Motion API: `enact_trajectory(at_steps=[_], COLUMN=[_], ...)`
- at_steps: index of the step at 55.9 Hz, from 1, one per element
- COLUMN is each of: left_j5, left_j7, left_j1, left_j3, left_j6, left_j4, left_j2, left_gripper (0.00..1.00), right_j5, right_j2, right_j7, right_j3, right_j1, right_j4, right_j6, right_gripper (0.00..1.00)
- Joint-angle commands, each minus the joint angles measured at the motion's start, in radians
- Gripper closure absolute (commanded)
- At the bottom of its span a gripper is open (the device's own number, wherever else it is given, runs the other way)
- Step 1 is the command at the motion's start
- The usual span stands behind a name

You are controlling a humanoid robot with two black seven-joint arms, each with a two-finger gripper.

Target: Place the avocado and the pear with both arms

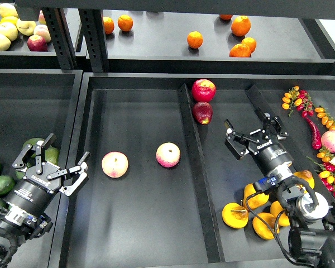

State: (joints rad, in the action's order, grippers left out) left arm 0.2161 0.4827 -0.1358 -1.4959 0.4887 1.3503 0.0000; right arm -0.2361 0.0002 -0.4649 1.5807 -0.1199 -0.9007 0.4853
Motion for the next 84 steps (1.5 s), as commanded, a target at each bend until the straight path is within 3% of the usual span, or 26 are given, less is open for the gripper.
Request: enact_trajectory(at_steps=[1, 9, 15, 36, 43, 49, 55, 75, 84], left_j5=[-0.003, -0.006, -0.014, -0.035, -0.035, -0.034, -0.034, -0.040, -0.040], left_j7=[-0.039, -0.070, -0.072, -0.073, -0.073, -0.073, -0.073, -0.073, -0.073], left_j1=[0.005, 0.004, -0.004, -0.015, -0.010, -0.005, -0.004, -0.001, -0.002], left_j3=[-0.001, -0.012, -0.044, -0.093, -0.089, -0.086, -0.086, -0.086, -0.086], left_j6=[0.000, 0.000, 0.000, 0.000, 0.000, -0.018, -0.032, -0.035, -0.027], left_j4=[-0.008, -0.011, -0.011, 0.012, 0.026, 0.033, 0.033, 0.033, 0.033], left_j2=[0.000, 0.000, 0.000, 0.000, 0.000, 0.000, 0.000, 0.000, 0.000], left_gripper=[0.01, 0.01, 0.01, 0.01, 0.01, 0.01, 0.01, 0.01, 0.01], right_j5=[0.000, 0.020, 0.081, 0.089, 0.061, 0.015, 0.004, 0.003, 0.000], right_j2=[0.000, 0.000, 0.000, 0.000, 0.000, 0.000, 0.000, 0.000, 0.000], right_j7=[0.104, 0.218, 0.265, 0.264, 0.262, 0.261, 0.261, 0.258, 0.253], right_j3=[-0.001, -0.025, -0.053, -0.090, -0.097, -0.097, -0.097, -0.100, -0.107], right_j1=[0.069, 0.167, 0.247, 0.313, 0.290, 0.217, 0.161, 0.112, 0.135], right_j4=[-0.061, -0.158, -0.221, -0.371, -0.382, -0.382, -0.386, -0.422, -0.422], right_j6=[0.003, 0.003, 0.003, 0.003, -0.129, -0.338, -0.442, -0.436, -0.334], right_gripper=[0.00, 0.00, 0.00, 0.00, 0.00, 0.00, 0.00, 0.00, 0.00])
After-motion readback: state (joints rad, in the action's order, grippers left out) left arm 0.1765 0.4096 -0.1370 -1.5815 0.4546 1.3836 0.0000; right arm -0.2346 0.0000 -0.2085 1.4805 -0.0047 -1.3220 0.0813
